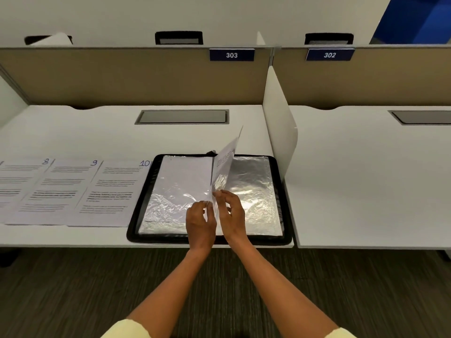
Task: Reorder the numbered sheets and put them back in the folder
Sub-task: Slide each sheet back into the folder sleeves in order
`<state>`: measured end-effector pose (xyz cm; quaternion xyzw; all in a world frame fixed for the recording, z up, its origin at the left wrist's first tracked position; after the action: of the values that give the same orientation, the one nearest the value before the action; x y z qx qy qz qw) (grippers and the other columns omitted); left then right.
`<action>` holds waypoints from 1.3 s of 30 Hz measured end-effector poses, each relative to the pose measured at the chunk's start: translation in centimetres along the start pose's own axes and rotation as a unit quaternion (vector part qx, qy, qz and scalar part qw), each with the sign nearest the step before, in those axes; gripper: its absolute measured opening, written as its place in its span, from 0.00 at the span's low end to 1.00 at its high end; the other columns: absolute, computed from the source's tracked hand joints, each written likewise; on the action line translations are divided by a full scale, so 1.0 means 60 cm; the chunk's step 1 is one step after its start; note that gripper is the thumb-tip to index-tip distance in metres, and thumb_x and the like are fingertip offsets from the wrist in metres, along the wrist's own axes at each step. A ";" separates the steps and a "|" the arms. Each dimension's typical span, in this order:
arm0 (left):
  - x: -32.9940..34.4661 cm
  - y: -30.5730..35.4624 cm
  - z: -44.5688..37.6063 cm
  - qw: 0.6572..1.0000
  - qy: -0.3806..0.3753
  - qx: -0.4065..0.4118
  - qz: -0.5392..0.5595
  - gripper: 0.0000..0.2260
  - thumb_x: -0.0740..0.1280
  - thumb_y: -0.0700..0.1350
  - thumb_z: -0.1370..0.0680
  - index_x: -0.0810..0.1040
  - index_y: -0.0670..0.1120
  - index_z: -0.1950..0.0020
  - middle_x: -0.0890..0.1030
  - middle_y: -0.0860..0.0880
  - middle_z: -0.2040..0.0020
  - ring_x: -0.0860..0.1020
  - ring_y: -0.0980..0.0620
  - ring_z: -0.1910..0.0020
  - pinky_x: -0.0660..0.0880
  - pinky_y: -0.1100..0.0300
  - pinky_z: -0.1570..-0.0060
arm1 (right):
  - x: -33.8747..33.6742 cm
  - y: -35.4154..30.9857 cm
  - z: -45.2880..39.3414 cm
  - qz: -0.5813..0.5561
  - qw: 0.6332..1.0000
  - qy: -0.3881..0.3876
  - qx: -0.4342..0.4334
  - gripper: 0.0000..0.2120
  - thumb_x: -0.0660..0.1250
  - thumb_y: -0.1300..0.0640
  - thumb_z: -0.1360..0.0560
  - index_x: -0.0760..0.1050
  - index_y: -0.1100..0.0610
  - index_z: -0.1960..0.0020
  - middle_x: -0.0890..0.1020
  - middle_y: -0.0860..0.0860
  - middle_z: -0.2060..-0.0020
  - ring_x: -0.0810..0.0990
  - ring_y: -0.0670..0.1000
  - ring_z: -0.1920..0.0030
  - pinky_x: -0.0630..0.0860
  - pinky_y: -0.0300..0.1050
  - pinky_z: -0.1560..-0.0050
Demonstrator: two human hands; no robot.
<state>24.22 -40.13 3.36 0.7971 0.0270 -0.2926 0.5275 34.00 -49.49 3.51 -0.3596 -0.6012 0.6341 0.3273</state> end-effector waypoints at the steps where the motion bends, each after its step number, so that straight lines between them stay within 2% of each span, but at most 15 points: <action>1: -0.011 -0.009 -0.006 1.000 0.006 -0.008 0.004 0.07 0.64 0.45 0.19 0.79 0.43 0.49 0.81 0.49 0.54 0.78 0.49 0.54 0.76 0.53 0.54 | 0.008 0.005 0.001 0.013 1.000 -0.005 0.008 0.18 0.62 0.31 0.26 0.78 0.41 0.45 0.78 0.47 0.38 0.76 0.46 0.37 0.73 0.47 0.35; 3: -0.029 -0.021 -0.014 1.000 0.011 -0.011 0.012 0.07 0.64 0.45 0.19 0.80 0.44 0.50 0.81 0.49 0.54 0.78 0.50 0.55 0.77 0.53 0.54 | 0.022 0.021 0.001 0.055 0.998 -0.023 0.036 0.25 0.59 0.31 0.23 0.77 0.47 0.37 0.77 0.48 0.36 0.75 0.48 0.34 0.72 0.50 0.32; 6: -0.062 -0.041 -0.032 0.999 0.015 -0.028 0.028 0.06 0.64 0.44 0.19 0.80 0.45 0.51 0.80 0.52 0.56 0.77 0.54 0.57 0.76 0.56 0.56 | 0.047 0.040 0.002 0.130 0.986 -0.066 0.081 0.31 0.57 0.34 0.21 0.70 0.53 0.27 0.72 0.52 0.28 0.69 0.51 0.28 0.67 0.47 0.28; 8: -0.082 -0.052 -0.041 0.998 0.020 -0.037 0.035 0.05 0.65 0.43 0.19 0.80 0.46 0.52 0.80 0.52 0.57 0.76 0.58 0.58 0.75 0.60 0.57 | 0.059 0.049 0.005 0.162 0.976 -0.101 0.103 0.30 0.58 0.38 0.19 0.66 0.55 0.24 0.69 0.53 0.26 0.68 0.52 0.27 0.64 0.42 0.31; 11: -0.116 -0.075 -0.056 0.997 0.023 -0.056 0.051 0.04 0.66 0.41 0.20 0.78 0.48 0.54 0.79 0.52 0.58 0.76 0.60 0.58 0.71 0.66 0.58 | 0.089 0.056 0.007 0.203 0.962 -0.151 0.102 0.24 0.58 0.45 0.16 0.68 0.56 0.25 0.73 0.54 0.28 0.71 0.52 0.29 0.62 0.33 0.42; 16: -0.156 -0.131 -0.070 0.995 0.015 -0.081 0.050 0.06 0.66 0.41 0.20 0.78 0.46 0.56 0.79 0.52 0.61 0.76 0.57 0.60 0.70 0.67 0.60 | 0.136 0.098 0.010 0.274 0.935 -0.185 0.127 0.30 0.58 0.39 0.18 0.63 0.55 0.22 0.66 0.53 0.23 0.64 0.52 0.24 0.60 0.44 0.28; 18: -0.168 -0.159 -0.072 0.994 0.012 -0.101 0.047 0.08 0.65 0.42 0.19 0.77 0.44 0.58 0.78 0.49 0.63 0.76 0.54 0.62 0.71 0.65 0.61 | 0.150 0.111 0.008 0.308 0.924 -0.191 0.122 0.29 0.57 0.40 0.18 0.63 0.56 0.23 0.67 0.54 0.24 0.65 0.53 0.25 0.60 0.46 0.27; 21: -0.186 -0.206 -0.080 0.990 0.005 -0.136 0.047 0.11 0.65 0.45 0.19 0.77 0.43 0.60 0.78 0.47 0.64 0.77 0.50 0.63 0.73 0.59 0.62 | 0.172 0.117 0.006 0.352 0.910 -0.191 0.107 0.29 0.57 0.40 0.17 0.63 0.56 0.22 0.65 0.55 0.24 0.62 0.55 0.24 0.59 0.49 0.25; 25: -0.206 -0.254 -0.086 0.985 -0.020 -0.173 0.021 0.11 0.65 0.47 0.19 0.77 0.46 0.60 0.79 0.51 0.64 0.77 0.55 0.63 0.72 0.62 0.64 | 0.184 0.134 0.003 0.406 0.892 -0.175 0.090 0.28 0.56 0.39 0.18 0.65 0.53 0.23 0.62 0.55 0.22 0.59 0.55 0.22 0.57 0.50 0.23; 30: -0.209 -0.313 -0.089 0.975 -0.081 -0.206 -0.035 0.13 0.65 0.48 0.19 0.76 0.46 0.63 0.78 0.49 0.65 0.77 0.52 0.65 0.75 0.59 0.65 | 0.185 0.144 0.000 0.467 0.868 -0.156 0.064 0.24 0.57 0.40 0.18 0.72 0.52 0.27 0.64 0.54 0.24 0.62 0.56 0.25 0.61 0.50 0.25; 35: -0.207 -0.340 -0.090 0.966 -0.136 -0.198 -0.099 0.10 0.65 0.48 0.19 0.78 0.45 0.58 0.78 0.51 0.64 0.77 0.55 0.65 0.72 0.60 0.67 | 0.193 0.148 -0.004 0.502 0.852 -0.135 0.060 0.24 0.58 0.40 0.18 0.73 0.51 0.28 0.65 0.53 0.25 0.63 0.55 0.26 0.64 0.49 0.27; 39: -0.219 -0.343 -0.102 0.962 -0.166 -0.149 -0.158 0.09 0.65 0.47 0.20 0.76 0.47 0.59 0.77 0.52 0.64 0.75 0.57 0.65 0.67 0.63 0.69 | 0.203 0.138 -0.004 0.549 0.828 -0.104 0.052 0.24 0.57 0.39 0.18 0.70 0.49 0.27 0.68 0.53 0.26 0.67 0.56 0.28 0.67 0.49 0.30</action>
<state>8.81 -22.32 -5.46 0.6355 0.1084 -0.4930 0.5842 27.93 -39.52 -5.51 -0.5442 -0.3016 0.7735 -0.1209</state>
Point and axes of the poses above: each hand's wrist, its own z-axis away from the middle knuckle, its own x-axis out of the palm, y = z × x, the point moved 10 cm from there along -z, towards the middle knuckle
